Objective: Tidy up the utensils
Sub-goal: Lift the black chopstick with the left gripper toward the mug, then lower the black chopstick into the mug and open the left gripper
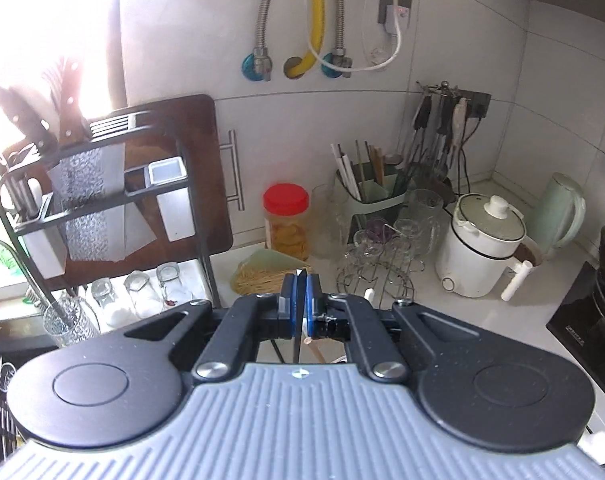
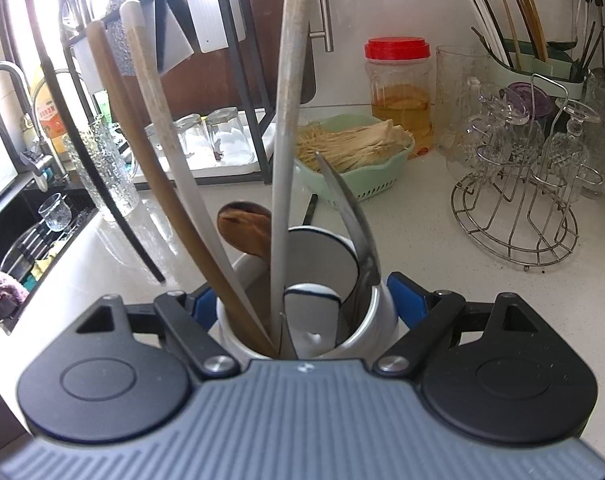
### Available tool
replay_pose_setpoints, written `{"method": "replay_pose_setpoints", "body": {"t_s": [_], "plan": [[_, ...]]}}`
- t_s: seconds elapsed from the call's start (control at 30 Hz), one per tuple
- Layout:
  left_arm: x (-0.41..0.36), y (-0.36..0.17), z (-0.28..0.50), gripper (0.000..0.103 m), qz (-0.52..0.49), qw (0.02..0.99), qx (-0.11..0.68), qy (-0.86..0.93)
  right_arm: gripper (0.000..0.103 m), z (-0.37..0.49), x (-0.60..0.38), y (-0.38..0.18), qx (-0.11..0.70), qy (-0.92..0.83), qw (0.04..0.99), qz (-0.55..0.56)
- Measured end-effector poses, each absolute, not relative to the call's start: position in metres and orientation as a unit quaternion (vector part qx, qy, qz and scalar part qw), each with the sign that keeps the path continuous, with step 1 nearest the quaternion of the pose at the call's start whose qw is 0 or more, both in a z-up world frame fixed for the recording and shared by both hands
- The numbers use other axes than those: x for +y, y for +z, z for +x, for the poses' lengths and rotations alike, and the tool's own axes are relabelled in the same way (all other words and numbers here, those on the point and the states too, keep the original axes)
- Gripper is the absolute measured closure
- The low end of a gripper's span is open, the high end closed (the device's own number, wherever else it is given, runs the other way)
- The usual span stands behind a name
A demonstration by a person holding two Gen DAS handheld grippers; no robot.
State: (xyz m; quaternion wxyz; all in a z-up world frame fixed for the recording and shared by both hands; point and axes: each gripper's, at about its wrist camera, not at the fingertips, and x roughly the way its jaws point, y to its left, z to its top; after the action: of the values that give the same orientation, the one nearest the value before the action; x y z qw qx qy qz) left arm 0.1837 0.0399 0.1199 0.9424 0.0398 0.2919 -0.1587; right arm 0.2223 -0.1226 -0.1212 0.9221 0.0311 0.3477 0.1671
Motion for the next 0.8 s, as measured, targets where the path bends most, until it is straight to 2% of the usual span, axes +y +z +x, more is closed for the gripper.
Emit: {"method": "replay_pose_setpoints", "body": {"t_s": [0.5, 0.8], "plan": [[0.008, 0.165, 0.176, 0.098, 0.074, 0.934, 0.279, -0.21, 0.015, 0.225, -0.126, -0.123, 0.346, 0.181, 0.92, 0.034], [-0.008, 0.155, 0.193, 0.098, 0.07, 0.929, 0.275, -0.236, 0.015, 0.225, -0.127, -0.124, 0.345, 0.184, 0.92, 0.034]]}}
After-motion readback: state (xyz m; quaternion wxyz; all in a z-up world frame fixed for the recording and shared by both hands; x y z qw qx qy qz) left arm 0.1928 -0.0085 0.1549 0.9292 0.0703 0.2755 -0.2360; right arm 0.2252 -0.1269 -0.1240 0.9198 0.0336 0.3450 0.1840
